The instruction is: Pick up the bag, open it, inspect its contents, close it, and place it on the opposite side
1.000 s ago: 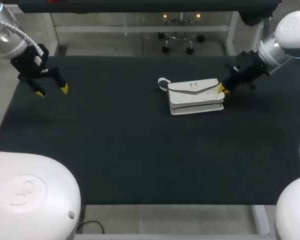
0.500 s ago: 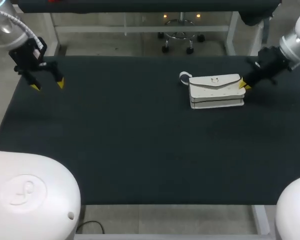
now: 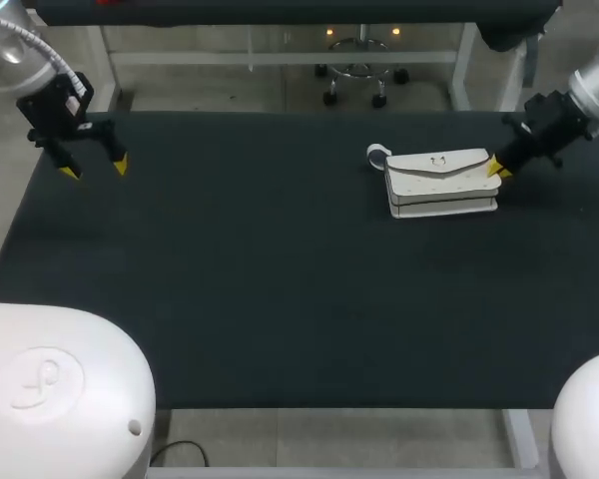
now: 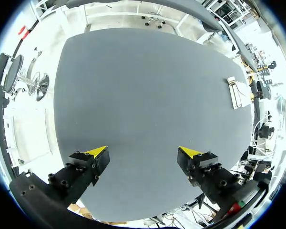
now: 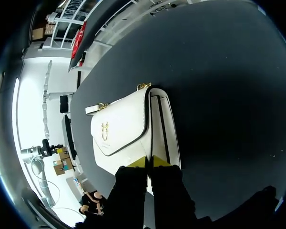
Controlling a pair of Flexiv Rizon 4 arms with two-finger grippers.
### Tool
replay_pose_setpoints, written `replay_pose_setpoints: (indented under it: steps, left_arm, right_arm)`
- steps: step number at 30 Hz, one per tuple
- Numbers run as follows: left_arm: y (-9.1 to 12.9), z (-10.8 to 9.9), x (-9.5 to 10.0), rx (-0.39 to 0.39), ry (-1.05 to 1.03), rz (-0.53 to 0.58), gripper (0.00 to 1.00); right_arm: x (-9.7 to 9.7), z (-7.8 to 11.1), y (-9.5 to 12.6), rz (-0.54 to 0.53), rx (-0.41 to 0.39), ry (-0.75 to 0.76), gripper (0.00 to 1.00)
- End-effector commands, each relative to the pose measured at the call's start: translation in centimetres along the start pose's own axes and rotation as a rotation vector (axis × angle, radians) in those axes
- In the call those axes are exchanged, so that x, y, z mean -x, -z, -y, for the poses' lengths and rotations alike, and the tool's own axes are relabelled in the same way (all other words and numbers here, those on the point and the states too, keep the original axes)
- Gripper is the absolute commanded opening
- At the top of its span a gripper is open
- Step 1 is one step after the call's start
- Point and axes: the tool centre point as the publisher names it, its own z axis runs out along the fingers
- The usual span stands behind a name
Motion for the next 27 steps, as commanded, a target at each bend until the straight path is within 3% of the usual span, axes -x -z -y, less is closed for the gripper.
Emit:
replay_pose_setpoints:
  steps: [1,13,27]
  left_arm:
    - [0.0,0.0,0.0,0.000,0.001,0.001,1.00]
    - [2.1,0.7,1.7,-0.080,0.036,0.087,1.00]
    - [3.6,3.3,3.8,-0.087,0.079,0.178,1.00]
  right_arm:
    - [0.0,-0.2,0.1,-0.001,-0.005,0.000,0.00]
    - [4.3,-3.9,3.3,0.066,0.025,-0.018,0.00]
    - [9.7,-8.4,8.1,0.107,0.085,-0.028,0.00]
